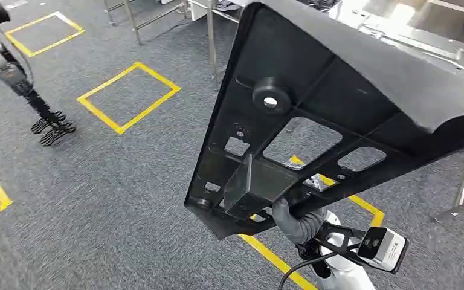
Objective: Take the parts from the cabinet and place them on the table.
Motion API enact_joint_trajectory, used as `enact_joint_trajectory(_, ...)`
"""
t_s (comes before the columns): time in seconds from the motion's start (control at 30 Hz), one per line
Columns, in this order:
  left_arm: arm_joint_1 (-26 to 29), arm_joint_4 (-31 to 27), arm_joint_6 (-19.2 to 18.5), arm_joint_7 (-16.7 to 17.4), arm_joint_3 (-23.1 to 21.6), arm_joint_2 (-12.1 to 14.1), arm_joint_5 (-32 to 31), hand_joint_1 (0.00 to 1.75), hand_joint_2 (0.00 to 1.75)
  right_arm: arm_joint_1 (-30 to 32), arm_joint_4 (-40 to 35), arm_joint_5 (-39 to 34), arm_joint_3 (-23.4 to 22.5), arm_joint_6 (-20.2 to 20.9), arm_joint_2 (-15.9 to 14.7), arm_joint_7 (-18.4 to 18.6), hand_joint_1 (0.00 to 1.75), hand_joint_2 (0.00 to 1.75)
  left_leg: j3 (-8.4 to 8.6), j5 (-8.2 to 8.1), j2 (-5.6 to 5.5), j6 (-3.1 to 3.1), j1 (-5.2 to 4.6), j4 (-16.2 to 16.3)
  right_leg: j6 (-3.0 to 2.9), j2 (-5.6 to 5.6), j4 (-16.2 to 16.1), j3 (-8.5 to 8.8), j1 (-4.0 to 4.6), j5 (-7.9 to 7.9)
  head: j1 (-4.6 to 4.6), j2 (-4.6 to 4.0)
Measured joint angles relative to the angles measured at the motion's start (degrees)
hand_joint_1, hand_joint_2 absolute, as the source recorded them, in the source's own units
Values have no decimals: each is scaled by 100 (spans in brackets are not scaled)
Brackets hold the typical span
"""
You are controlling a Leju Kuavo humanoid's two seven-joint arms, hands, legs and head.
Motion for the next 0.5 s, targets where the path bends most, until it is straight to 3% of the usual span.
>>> enact_joint_trajectory(0.07,-1,0,4,29,-2,-2,0,0,0,-16,0,-9,-7,-9,0,0,175,175,-2,11,55,40,-26,-54,70,106,26,-60,-25,12,-2,2)
enact_joint_trajectory(0.13,-19,0,9,33,-4,-4,0,0,0,-11,0,-13,-28,-29,0,0,175,175,19,47,148,130,-7,-87,154,207,-15,-77,-20,50,-2,2)
enact_joint_trajectory(0.17,-40,0,9,33,-7,-29,0,0,0,-3,0,-17,-35,-40,0,0,175,175,30,82,219,180,28,-135,158,147,13,-78,-31,23,-13,2)
enact_joint_trajectory(0.2,-43,-2,11,33,-4,-17,0,0,0,-14,-2,-24,-44,-53,0,0,175,175,41,92,260,209,13,-153,177,-134,147,-135,2,-87,25,2)
enact_joint_trajectory(0.23,-39,-2,9,35,-7,-18,0,0,0,-24,-2,-33,-59,-61,0,0,175,175,39,91,330,235,-1,-158,202,-332,557,-338,-12,-337,88,2)
enact_joint_trajectory(0.3,-10,-2,11,35,-7,-15,0,0,0,-2,-2,-52,-70,-62,-2,0,175,175,35,80,460,250,-29,-157,238,-437,1506,-800,-37,-739,86,2)
enact_joint_trajectory(0.33,-5,0,11,35,-7,-13,0,0,0,14,-2,-55,-76,-57,-2,0,175,175,33,75,531,255,-35,-155,250,-442,1812,-956,-45,-801,83,2)
enact_joint_trajectory(0.37,-8,0,11,37,-7,-11,0,0,0,29,-2,-61,-76,-57,-2,0,175,175,38,69,591,253,-36,-154,256,-446,1803,-966,-58,-710,88,2)
enact_joint_trajectory(0.4,-12,0,11,37,-7,-13,0,0,0,32,-2,-63,-79,-57,-2,0,175,175,45,61,642,248,-37,-154,256,-453,1566,-852,-67,-529,83,2)
enact_joint_trajectory(0.47,-26,0,11,35,-7,-13,0,0,0,28,-2,-66,-85,-57,-2,0,175,175,70,40,727,225,-37,-149,239,-535,699,-410,-67,-81,85,2)
enact_joint_trajectory(0.5,-33,0,11,35,-7,-11,0,0,0,25,-2,-68,-96,-57,-2,0,175,175,100,23,764,199,-44,-149,199,-771,128,-97,-45,126,88,2)
